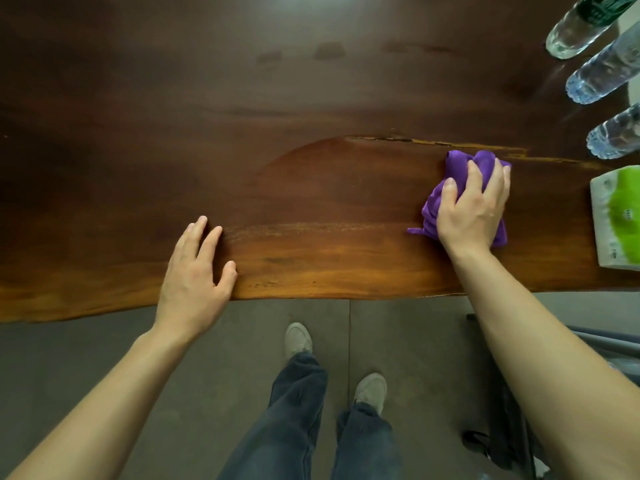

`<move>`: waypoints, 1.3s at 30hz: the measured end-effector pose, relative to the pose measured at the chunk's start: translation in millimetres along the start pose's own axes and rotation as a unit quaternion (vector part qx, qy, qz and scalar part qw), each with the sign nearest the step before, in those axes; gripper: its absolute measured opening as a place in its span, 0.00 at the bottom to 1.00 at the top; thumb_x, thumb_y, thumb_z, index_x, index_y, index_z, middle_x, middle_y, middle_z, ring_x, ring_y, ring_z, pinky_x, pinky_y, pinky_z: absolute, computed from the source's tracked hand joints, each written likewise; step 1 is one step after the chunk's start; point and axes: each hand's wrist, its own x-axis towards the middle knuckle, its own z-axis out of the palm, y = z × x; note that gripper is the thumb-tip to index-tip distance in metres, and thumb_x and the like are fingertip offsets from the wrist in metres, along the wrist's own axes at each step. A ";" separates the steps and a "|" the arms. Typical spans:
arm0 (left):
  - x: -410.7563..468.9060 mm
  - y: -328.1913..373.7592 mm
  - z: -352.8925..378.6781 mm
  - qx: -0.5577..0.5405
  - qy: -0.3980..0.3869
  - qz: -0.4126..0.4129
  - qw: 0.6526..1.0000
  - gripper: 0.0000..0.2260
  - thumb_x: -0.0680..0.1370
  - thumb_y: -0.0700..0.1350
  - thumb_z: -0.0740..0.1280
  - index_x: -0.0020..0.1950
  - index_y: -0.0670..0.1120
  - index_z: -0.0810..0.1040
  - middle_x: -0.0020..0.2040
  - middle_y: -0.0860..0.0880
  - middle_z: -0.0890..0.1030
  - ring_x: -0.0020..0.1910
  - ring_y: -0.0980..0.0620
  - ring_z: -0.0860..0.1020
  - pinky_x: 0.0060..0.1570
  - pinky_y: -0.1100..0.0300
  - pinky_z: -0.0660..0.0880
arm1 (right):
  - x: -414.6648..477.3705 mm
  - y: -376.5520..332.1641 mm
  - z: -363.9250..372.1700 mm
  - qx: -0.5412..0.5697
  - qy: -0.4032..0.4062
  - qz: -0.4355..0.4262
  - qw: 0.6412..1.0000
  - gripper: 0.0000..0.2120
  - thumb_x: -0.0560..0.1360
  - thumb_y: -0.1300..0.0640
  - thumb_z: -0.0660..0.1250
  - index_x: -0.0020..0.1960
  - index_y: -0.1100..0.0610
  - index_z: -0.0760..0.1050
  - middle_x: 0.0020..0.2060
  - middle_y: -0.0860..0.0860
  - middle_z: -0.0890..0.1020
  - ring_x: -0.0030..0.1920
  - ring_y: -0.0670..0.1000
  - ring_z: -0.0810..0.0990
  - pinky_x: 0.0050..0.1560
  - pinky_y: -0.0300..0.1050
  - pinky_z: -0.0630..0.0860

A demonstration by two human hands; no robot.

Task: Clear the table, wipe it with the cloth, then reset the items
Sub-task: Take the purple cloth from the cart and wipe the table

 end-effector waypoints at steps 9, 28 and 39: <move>0.2 -0.9 -2.0 -0.010 0.001 0.005 1.000 0.27 0.81 0.48 0.65 0.79 0.42 0.64 0.82 0.45 0.58 0.82 0.47 0.54 0.79 0.51 0.54 | 19.7 -102.4 41.6 0.033 -0.071 -0.139 0.987 0.22 0.83 0.51 0.58 0.75 0.57 0.69 0.80 0.57 0.60 0.81 0.59 0.54 0.79 0.50 0.51; -0.8 0.8 -1.3 -0.027 0.003 -0.029 0.999 0.31 0.80 0.48 0.67 0.80 0.40 0.60 0.82 0.45 0.58 0.80 0.49 0.58 0.78 0.52 0.59 | -92.3 -200.1 74.0 0.038 -0.192 -0.496 0.846 0.18 0.82 0.55 0.61 0.69 0.60 0.75 0.75 0.60 0.70 0.78 0.61 0.64 0.76 0.54 0.63; -1.6 -2.3 -2.6 -0.014 -0.007 -0.024 1.000 0.31 0.82 0.53 0.63 0.81 0.42 0.58 0.83 0.49 0.55 0.81 0.51 0.55 0.78 0.53 0.58 | 25.4 -168.9 58.9 -0.012 -0.110 -0.215 0.970 0.23 0.81 0.54 0.59 0.74 0.58 0.69 0.80 0.60 0.59 0.80 0.61 0.55 0.78 0.50 0.54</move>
